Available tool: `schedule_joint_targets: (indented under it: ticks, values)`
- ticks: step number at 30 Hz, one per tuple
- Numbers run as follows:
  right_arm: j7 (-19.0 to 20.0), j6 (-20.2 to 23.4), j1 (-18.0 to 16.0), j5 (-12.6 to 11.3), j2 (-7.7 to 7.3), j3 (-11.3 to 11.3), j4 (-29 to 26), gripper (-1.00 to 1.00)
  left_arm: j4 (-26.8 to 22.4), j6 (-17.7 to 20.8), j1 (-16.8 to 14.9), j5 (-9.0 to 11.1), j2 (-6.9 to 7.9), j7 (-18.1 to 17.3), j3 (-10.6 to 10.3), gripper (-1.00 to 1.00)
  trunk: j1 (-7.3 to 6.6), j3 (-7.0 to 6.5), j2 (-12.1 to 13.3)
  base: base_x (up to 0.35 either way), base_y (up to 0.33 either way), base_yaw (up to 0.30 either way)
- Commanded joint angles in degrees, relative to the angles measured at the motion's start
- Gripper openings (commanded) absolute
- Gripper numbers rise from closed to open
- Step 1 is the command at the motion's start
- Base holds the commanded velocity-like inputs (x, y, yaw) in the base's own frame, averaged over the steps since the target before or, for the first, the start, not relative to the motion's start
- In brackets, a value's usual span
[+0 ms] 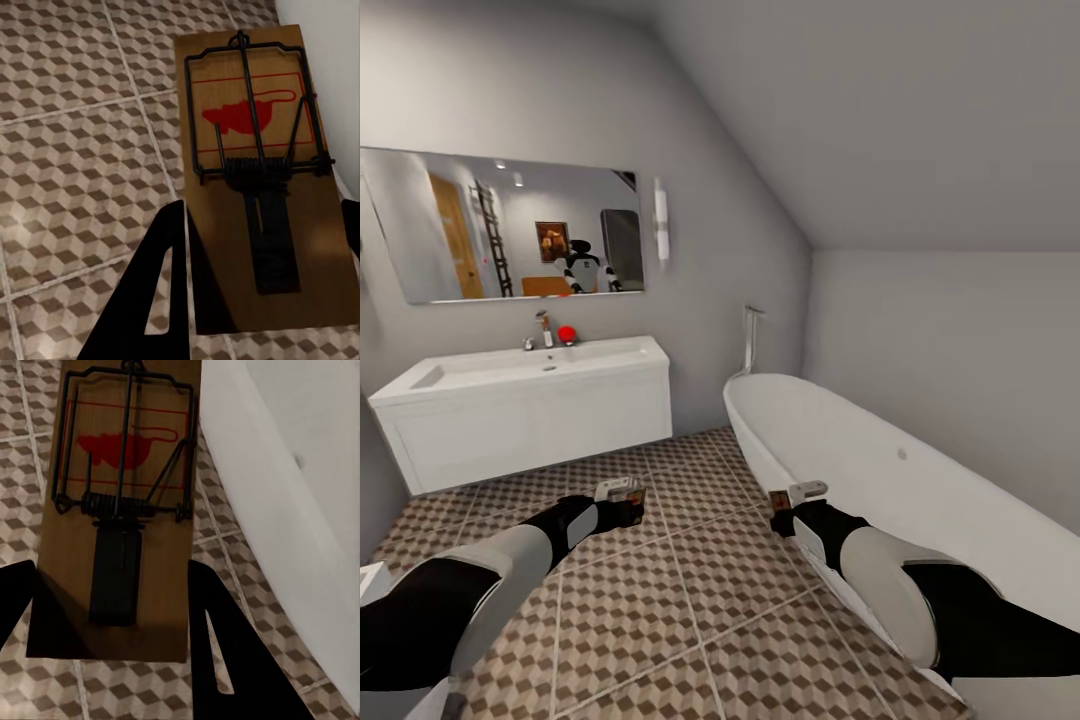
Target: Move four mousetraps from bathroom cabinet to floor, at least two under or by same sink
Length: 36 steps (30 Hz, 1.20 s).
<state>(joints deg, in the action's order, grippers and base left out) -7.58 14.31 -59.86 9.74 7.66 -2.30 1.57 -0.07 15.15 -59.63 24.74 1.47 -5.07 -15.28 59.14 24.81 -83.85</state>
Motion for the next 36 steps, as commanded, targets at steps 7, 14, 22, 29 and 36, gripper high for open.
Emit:
schedule_joint_targets:
  ticks: [7, 14, 22, 29, 36]
  values:
    - [-0.3, 0.1, -0.1, 0.2, -0.09, -0.2, 0.1, -1.0, 0.0, 0.2, 0.0, 0.5, 0.02, -0.1, -0.5, -1.0, 0.03, 0.07, 0.0, 0.322, 0.0, 0.0]
    - [-0.4, 0.1, -0.1, 0.3, -0.13, -0.2, 0.1, -1.0, 0.0, 0.2, 0.0, 0.5, 0.02, -0.1, -0.5, -1.0, 0.03, 0.07, 0.0, 0.322, 0.0, 0.142]
    - [-0.4, 0.1, -0.1, 0.4, -0.18, -0.2, 0.1, -1.0, 0.0, 0.2, 0.0, 0.5, 0.08, -0.1, -0.5, -1.0, 0.03, 0.07, 0.0, 0.322, 0.0, 0.262]
    - [-0.4, 0.1, -0.1, 0.4, -0.19, -0.2, 0.1, -1.0, 0.0, 0.2, 0.0, 0.5, 0.08, -0.1, -0.5, -1.0, 0.03, 0.07, 0.0, 0.322, 0.0, 0.274]
    - [-0.4, 0.1, -0.1, 0.4, -0.43, -0.2, 0.1, -1.0, 0.0, 0.2, 0.0, 0.5, 0.03, -0.1, -0.5, -1.0, 0.03, 0.07, 0.0, 0.322, 0.0, 0.157]
